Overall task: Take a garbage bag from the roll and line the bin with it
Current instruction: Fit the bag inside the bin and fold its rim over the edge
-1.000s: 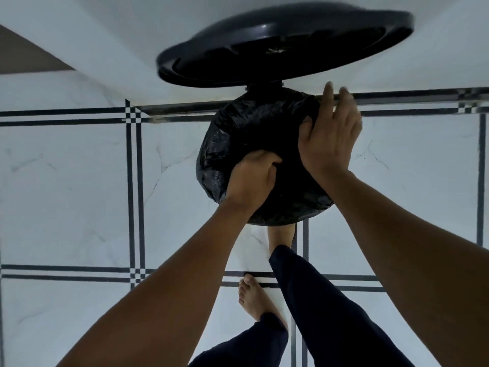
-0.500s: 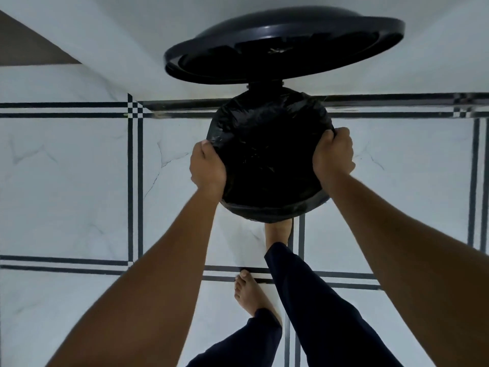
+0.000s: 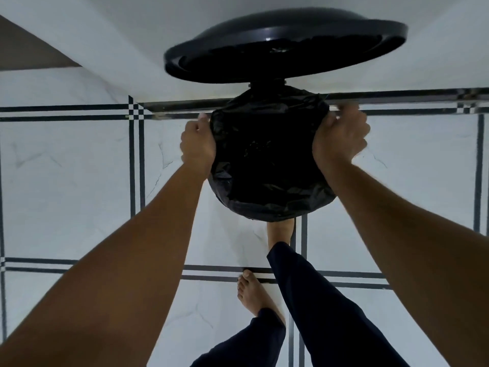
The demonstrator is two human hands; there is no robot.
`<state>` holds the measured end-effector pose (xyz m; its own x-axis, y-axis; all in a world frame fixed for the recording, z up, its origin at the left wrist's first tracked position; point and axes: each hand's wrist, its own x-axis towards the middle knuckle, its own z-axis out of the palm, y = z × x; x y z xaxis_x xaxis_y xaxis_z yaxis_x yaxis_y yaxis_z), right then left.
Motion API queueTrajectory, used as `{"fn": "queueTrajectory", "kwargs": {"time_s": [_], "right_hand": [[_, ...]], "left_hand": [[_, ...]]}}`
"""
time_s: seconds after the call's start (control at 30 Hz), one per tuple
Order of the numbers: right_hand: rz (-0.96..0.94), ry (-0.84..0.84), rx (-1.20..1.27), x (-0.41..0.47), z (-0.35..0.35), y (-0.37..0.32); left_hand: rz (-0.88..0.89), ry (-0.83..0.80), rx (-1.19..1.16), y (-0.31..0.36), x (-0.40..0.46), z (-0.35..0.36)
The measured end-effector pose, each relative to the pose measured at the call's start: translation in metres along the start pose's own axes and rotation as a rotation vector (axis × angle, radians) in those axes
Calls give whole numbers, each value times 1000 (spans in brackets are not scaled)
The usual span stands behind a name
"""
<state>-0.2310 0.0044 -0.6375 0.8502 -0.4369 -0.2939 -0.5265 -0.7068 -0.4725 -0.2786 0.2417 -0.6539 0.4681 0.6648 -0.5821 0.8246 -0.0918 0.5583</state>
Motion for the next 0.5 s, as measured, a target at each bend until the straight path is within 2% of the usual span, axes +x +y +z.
{"fn": "queueTrajectory", "kwargs": {"time_s": [0.07,0.13,0.2,0.27,0.3,0.33,0.43,0.5], "right_hand": [[145,114,99,-24,-7,2],[371,147,211,-50,-14,2],[604,106,351,-72,-14,4],[778,31,498,-82,-12,6],[804,-20,510,-83,-11,9],[752,-105,442,-80,-10,13],[519,-359,20,-63,-15,22],[415,-328,-97,-55,-18,30]], "left_hand": [[-37,207,-68,-10,-19,-4],[-144,302,-218,-22,-44,0],[-328,264,-405,-32,-68,7],[-526,144,-624,-39,-86,14],[-599,96,-687,-41,-92,14],[-638,59,-737,-46,-94,14],[-612,-80,-811,-57,-92,9],[-560,-151,-892,-65,-86,7]]}}
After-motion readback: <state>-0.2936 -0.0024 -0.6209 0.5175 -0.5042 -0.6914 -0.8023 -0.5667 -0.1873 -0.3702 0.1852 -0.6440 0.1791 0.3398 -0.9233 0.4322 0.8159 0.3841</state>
